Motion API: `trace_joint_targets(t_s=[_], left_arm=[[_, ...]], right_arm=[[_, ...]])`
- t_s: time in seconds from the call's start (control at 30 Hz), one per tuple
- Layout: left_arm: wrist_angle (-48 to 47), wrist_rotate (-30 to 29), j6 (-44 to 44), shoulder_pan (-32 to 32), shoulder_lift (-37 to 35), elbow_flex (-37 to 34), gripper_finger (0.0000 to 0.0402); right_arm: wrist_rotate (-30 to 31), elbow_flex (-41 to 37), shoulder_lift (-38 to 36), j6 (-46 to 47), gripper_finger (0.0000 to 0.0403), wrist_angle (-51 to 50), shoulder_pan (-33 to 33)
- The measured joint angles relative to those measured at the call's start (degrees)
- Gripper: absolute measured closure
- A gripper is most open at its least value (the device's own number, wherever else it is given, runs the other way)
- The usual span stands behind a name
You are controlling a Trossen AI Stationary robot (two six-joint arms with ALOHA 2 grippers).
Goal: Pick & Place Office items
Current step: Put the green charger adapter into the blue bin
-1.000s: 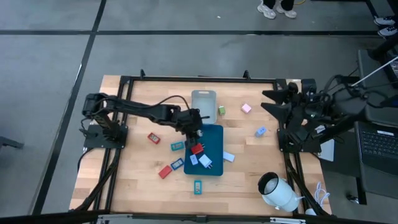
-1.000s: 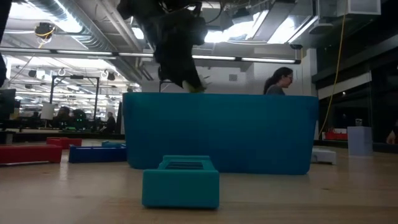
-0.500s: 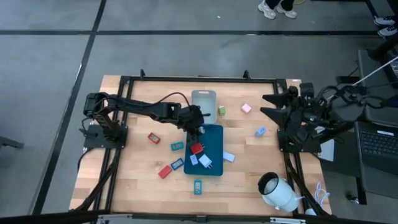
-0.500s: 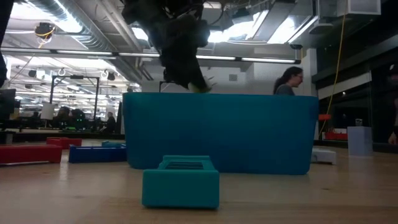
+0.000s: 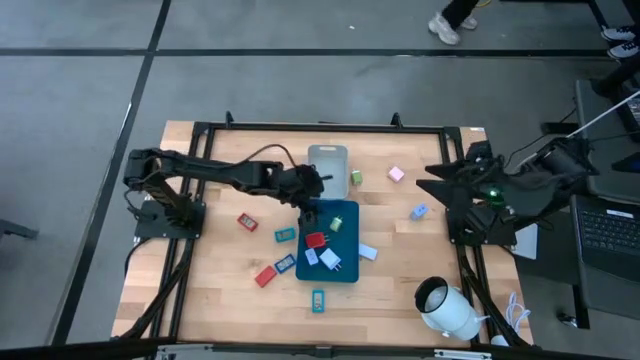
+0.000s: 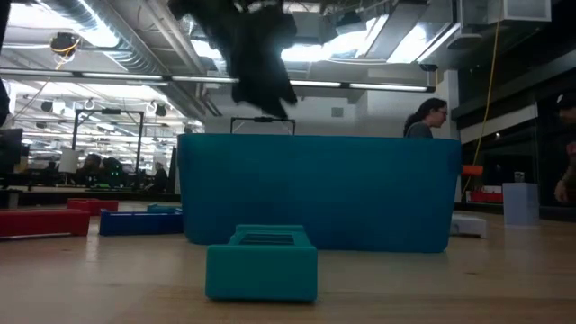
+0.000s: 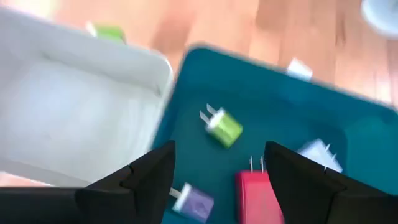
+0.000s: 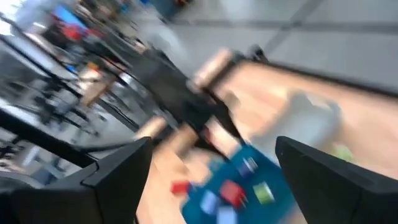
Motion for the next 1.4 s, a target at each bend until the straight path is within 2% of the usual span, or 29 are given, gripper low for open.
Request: trace_joint_targets(t_s=[0.17, 0.27, 0.33, 0.5, 0.6, 0.77, 0.93, 1.07, 1.23, 1.4], left_arm=[[-6.97, -9.05, -2.12, 0.0, -9.09, 0.0, 0.0161], [-14.61, -15.21, -4.89, -0.28, -15.5, 0.0, 0.0161], [-19.15, -19.84, -7.54, -1.07, -19.48, 0.0, 0.0162], [-24.41, -27.87, -13.39, -4.13, -27.05, 0.0, 0.0162], [-25.22, -30.5, -15.47, -5.67, -29.34, 0.0, 0.0163], [-26.49, -31.96, -16.67, -6.46, -30.1, 0.0, 0.0164], [-26.81, -31.92, -16.97, -6.45, -29.16, 0.0, 0.0164], [-26.79, -31.94, -16.97, -6.45, -28.97, 0.0, 0.0164], [-26.76, -31.9, -17.42, -6.45, -28.99, 0.0, 0.0164], [-26.76, -31.48, -17.62, -6.46, -28.99, 0.0, 0.0164]], right_arm=[[-1.7, -2.73, 0.17, 20.64, 0.0055, -11.93, 0.0], [-2.27, -6.68, 0.11, 28.16, 0.0055, -10.51, -0.08], [-4.97, -10.61, 0.37, 31.98, 0.0055, -8.43, -0.72], [-9.61, -20.17, 0.74, 38.98, 0.0055, -5.99, -8.15], [-15.4, -24.22, 0.71, 34.09, 0.0055, -4.04, -14.8], [-22.09, -28.49, 1.03, 14.82, 0.0055, 2.39, -27.57], [-28.7, -29.76, 5.21, -1.5, 0.0055, 9.52, -39.27], [-35.97, -30.16, 11.81, -8.46, 0.0055, 12.96, -46.54], [-38.39, -30.17, 19.21, -12.84, 0.0055, 15.71, -51.28], [-43.65, -30.16, 24.99, -13.5, 0.0055, 21.93, -54.31]])
